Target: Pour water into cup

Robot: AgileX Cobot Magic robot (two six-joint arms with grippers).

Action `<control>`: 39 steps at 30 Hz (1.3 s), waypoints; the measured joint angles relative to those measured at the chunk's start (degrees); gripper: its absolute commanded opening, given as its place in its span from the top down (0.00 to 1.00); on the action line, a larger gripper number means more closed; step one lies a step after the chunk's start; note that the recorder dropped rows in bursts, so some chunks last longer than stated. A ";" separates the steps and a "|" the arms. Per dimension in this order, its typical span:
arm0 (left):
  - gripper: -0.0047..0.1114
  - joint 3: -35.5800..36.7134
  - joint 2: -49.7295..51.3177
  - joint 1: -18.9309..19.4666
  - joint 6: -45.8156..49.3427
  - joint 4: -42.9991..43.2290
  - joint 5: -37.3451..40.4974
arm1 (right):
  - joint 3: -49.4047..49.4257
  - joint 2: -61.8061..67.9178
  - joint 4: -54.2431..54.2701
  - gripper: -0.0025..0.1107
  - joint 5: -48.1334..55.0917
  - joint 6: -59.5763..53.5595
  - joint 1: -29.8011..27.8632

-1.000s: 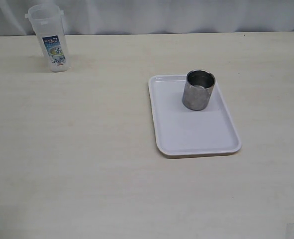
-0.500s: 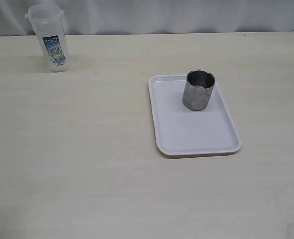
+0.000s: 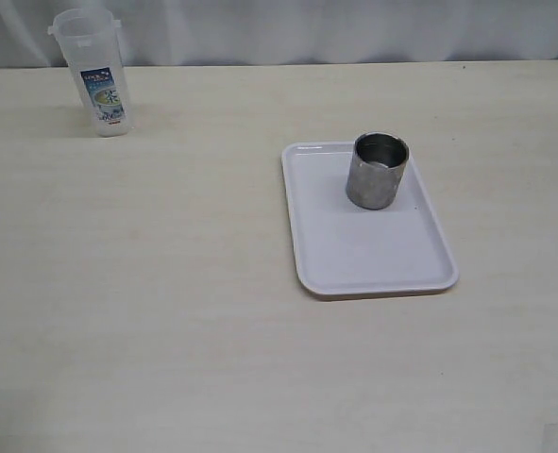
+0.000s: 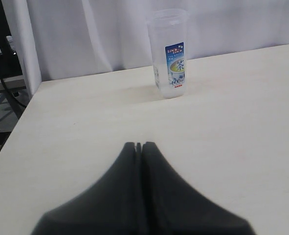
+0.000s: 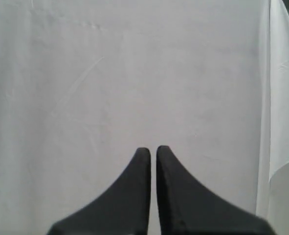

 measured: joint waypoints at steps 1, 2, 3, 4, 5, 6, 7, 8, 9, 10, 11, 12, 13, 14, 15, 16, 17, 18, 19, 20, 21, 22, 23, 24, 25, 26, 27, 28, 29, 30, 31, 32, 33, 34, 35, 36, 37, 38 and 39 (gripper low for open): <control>0.96 0.00 0.00 0.00 0.00 0.00 0.00 | 0.00 0.00 0.00 0.94 1.34 0.00 0.00; 0.96 0.00 0.00 0.00 0.00 0.00 0.00 | 0.00 0.00 0.00 0.94 2.41 -0.12 0.00; 0.96 0.00 0.00 0.00 0.00 0.00 0.00 | 0.00 0.00 0.04 0.94 3.66 -0.25 0.00; 0.96 0.00 0.00 0.00 0.00 0.00 0.00 | 0.00 0.00 0.51 0.94 5.86 -0.47 0.00; 0.96 0.00 0.00 0.00 0.00 0.00 0.00 | 0.00 0.00 0.98 0.94 7.53 -0.47 0.00; 0.96 0.00 0.00 0.00 0.00 0.00 0.00 | 0.00 0.00 1.43 0.94 9.95 -0.58 0.00; 0.96 0.00 0.00 0.00 0.00 0.00 0.00 | 0.00 0.00 2.06 0.94 12.69 -0.69 0.00; 0.96 0.00 0.00 0.00 0.00 0.00 0.00 | 0.00 0.00 2.22 0.94 15.55 -0.69 0.00; 0.96 0.00 0.00 0.00 0.00 0.00 0.00 | 0.03 0.00 2.46 0.94 17.84 -0.69 0.00; 0.96 0.00 0.00 0.00 0.00 0.00 0.00 | 0.13 0.00 2.65 0.94 21.20 -0.69 0.00; 0.96 0.00 0.00 0.00 0.00 0.00 0.00 | 0.13 0.00 2.65 0.94 23.29 -0.82 0.00; 0.96 0.00 0.00 0.00 0.00 0.00 0.00 | 0.13 0.00 2.75 0.94 25.61 -0.82 0.00; 0.96 0.00 0.00 0.00 0.00 0.00 0.00 | 0.13 0.00 2.75 0.94 27.61 -0.82 0.00; 0.96 0.00 0.00 0.00 0.00 0.00 0.00 | 0.13 0.00 2.75 0.94 28.98 -0.82 0.00; 0.96 0.00 0.00 0.00 0.00 0.00 0.00 | 0.13 0.00 2.75 0.94 30.54 -0.82 0.00; 0.96 0.00 0.00 0.00 0.00 0.00 0.00 | 0.13 0.00 2.75 0.94 31.91 -0.91 0.00; 0.96 0.00 0.00 0.00 0.00 0.00 0.00 | 0.13 0.00 2.89 0.94 33.30 -0.91 0.00; 0.96 0.00 0.00 0.00 0.00 0.00 0.00 | 0.13 0.00 3.09 0.94 34.71 -0.91 0.00; 0.96 0.00 0.00 0.00 0.00 0.00 0.00 | 0.13 0.00 3.44 0.94 35.97 -0.91 0.00; 0.96 0.00 0.00 0.00 0.00 0.00 0.00 | 0.13 0.00 3.73 0.94 37.59 -0.91 0.00; 0.96 0.00 0.00 0.00 0.00 0.00 0.00 | 0.13 0.00 3.87 0.94 39.26 -0.91 0.00; 0.96 0.00 0.00 0.00 0.00 0.00 0.00 | 0.13 0.00 3.87 0.94 40.73 -0.91 0.00; 0.96 0.00 0.00 0.00 0.00 0.00 0.00 | 0.13 0.00 3.98 0.94 41.71 -0.91 0.00; 0.96 0.00 0.00 0.00 0.00 0.00 0.00 | 0.13 0.00 4.10 0.94 42.20 -0.91 0.00; 0.96 0.00 0.00 0.00 0.00 0.00 0.00 | 0.13 0.00 4.10 0.94 42.52 -0.91 0.00; 0.96 0.00 0.00 0.00 0.00 0.00 0.00 | 0.13 0.00 4.10 0.94 42.95 -0.91 0.00; 0.96 0.00 0.00 0.00 0.00 0.00 0.00 | 0.13 0.00 4.22 0.94 43.11 -0.91 0.00; 0.96 0.00 0.00 0.00 0.00 0.00 0.00 | 0.13 0.00 4.31 0.94 43.44 -0.91 0.00; 0.96 0.00 0.00 0.00 0.00 0.00 0.00 | 0.13 0.00 4.31 0.94 43.55 -0.91 0.00; 0.96 0.00 0.00 0.00 0.00 0.00 0.00 | 0.13 0.00 4.31 0.94 43.66 -0.91 0.00; 0.96 0.00 0.00 0.00 0.00 0.00 0.00 | 0.13 0.00 4.31 0.94 43.76 -0.91 0.00; 0.96 0.00 0.00 0.00 0.00 0.00 0.00 | 0.13 0.00 4.31 0.94 44.11 -0.91 0.00; 0.96 0.00 0.00 0.00 0.00 0.00 0.00 | 0.13 0.00 4.31 0.94 44.13 -1.05 0.00; 0.96 0.00 0.00 0.00 0.00 0.00 0.00 | 0.13 0.00 4.31 0.94 44.23 -1.18 0.00; 0.96 0.00 0.00 0.00 0.00 0.00 0.00 | 0.13 0.00 4.31 0.94 44.23 -1.46 0.00; 0.96 0.00 0.00 0.00 0.00 0.00 0.00 | 0.13 0.00 4.31 0.94 44.23 -1.59 0.00; 0.96 0.00 0.00 0.00 0.00 0.00 0.00 | 0.13 0.00 4.31 0.94 44.36 -2.05 0.00; 0.96 0.00 0.00 0.00 0.00 0.00 0.00 | 0.13 0.00 4.31 0.94 44.36 -2.21 0.00; 0.96 0.00 0.00 0.00 0.00 0.00 0.00 | 0.13 0.00 4.31 0.94 44.36 -2.38 0.00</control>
